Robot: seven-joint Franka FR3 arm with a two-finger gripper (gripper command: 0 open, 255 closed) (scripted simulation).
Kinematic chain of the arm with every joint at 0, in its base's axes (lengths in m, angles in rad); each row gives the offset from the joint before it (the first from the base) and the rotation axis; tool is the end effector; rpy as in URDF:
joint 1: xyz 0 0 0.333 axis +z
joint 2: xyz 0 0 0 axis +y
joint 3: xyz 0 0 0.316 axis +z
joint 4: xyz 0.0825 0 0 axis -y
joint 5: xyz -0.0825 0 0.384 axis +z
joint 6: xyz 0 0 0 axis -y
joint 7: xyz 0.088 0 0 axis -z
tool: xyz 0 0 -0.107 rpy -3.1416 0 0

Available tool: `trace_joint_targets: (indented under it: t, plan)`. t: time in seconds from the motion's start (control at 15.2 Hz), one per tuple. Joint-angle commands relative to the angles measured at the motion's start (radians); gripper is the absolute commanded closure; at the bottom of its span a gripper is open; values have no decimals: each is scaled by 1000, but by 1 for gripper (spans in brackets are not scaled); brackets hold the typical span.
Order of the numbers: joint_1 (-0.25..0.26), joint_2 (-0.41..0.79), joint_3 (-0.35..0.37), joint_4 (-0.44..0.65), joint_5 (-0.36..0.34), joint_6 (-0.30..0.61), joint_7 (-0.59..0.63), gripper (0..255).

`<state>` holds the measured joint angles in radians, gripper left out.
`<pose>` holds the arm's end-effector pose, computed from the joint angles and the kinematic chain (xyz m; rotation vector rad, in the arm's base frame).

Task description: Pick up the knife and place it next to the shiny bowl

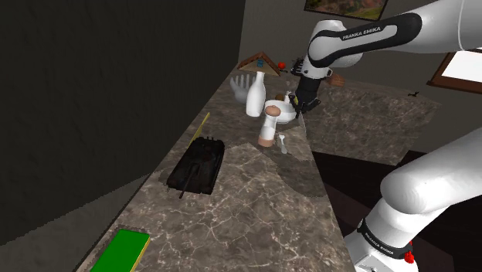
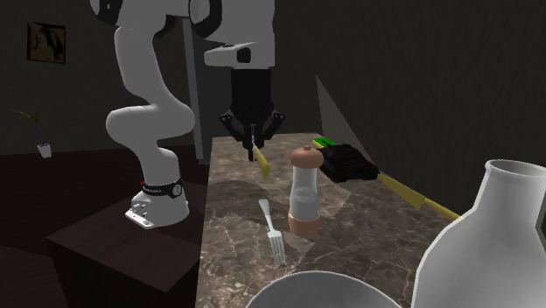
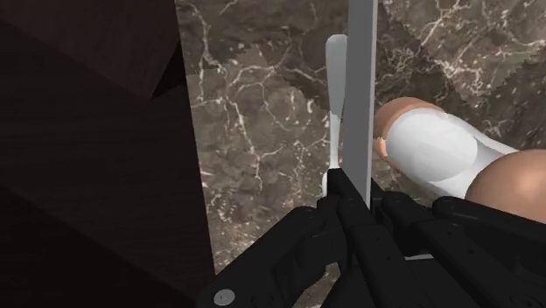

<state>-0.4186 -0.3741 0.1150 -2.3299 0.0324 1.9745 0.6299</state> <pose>0.4200 -0.1264 0.4830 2.7829 -1.4374 0.0288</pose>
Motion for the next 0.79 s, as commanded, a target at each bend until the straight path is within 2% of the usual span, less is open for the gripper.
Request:
trace_joint_targets:
  t: [0.0,0.73]
  plan:
    - [-22,29,-33,22,-15,8,-47,255]
    - [-120,269,-177,266,-48,4,-272,255]
